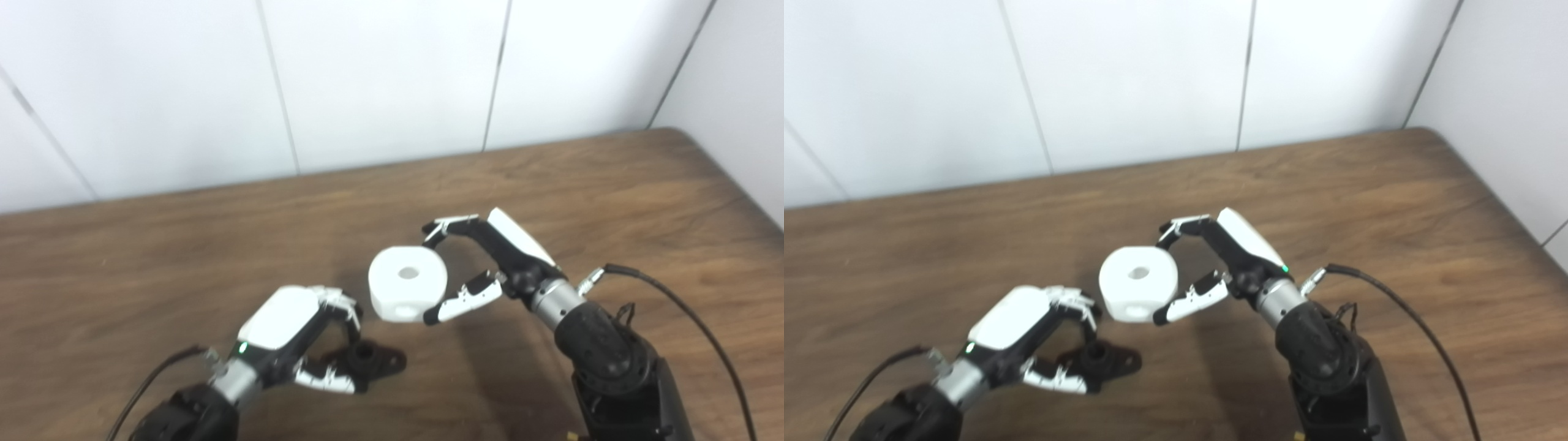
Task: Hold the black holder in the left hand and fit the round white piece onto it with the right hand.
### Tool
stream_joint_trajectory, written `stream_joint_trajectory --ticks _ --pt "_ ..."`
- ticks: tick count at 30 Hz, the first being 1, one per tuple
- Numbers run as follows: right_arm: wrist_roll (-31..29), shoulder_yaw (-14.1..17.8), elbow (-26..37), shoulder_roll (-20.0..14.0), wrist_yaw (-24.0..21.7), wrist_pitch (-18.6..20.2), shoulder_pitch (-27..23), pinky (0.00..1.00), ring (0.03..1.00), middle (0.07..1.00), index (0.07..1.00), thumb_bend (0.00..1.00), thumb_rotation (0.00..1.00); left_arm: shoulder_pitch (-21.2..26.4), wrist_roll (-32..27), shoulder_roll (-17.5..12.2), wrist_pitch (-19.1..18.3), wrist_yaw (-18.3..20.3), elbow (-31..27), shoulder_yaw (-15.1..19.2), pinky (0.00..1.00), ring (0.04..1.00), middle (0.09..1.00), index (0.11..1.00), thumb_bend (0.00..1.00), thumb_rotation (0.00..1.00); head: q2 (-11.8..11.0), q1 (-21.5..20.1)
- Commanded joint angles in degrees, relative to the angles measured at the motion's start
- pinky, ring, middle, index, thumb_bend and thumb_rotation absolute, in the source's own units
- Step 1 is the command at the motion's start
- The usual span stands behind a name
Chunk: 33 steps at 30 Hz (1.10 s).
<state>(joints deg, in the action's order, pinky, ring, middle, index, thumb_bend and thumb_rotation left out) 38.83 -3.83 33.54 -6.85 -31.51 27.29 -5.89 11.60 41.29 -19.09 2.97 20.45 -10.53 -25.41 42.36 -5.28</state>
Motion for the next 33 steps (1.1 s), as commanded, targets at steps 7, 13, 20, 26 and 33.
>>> stream_joint_trajectory --ticks 7,13,20,26,33 --pt "-1.50 -1.59 2.89 0.86 2.19 -0.50 0.86 0.87 0.880 0.809 0.480 0.53 0.14 -0.52 1.67 0.88 -0.70 2.93 1.01 -3.05 0.88 0.844 0.767 0.486 0.52 0.05 0.38 2.24" --pt "-2.72 -2.23 3.76 0.83 2.72 -0.59 1.49 0.87 0.880 0.802 0.480 0.53 0.14 -0.61 1.99 1.25 -1.31 3.01 1.15 -3.08 0.88 0.846 0.767 0.486 0.52 0.05 0.89 3.19" --pt "-3.60 -2.69 4.69 0.66 2.43 -0.48 2.20 0.88 0.882 0.804 0.480 0.53 0.14 -0.33 2.24 1.34 -1.83 3.19 1.17 -3.32 0.88 0.848 0.771 0.486 0.52 0.05 1.34 3.34" --pt "-4.31 -3.11 4.59 0.77 3.01 -0.51 2.84 0.88 0.885 0.804 0.480 0.53 0.14 -0.38 1.42 1.61 -2.92 3.37 1.27 -3.05 0.88 0.849 0.772 0.486 0.52 0.05 1.56 3.27" --pt "-4.41 -3.42 4.46 1.18 3.11 -0.45 3.23 0.89 0.892 0.806 0.481 0.53 0.14 -0.60 -0.04 1.83 -2.84 2.77 2.06 -2.58 0.86 0.848 0.767 0.485 0.52 0.05 1.65 3.18"
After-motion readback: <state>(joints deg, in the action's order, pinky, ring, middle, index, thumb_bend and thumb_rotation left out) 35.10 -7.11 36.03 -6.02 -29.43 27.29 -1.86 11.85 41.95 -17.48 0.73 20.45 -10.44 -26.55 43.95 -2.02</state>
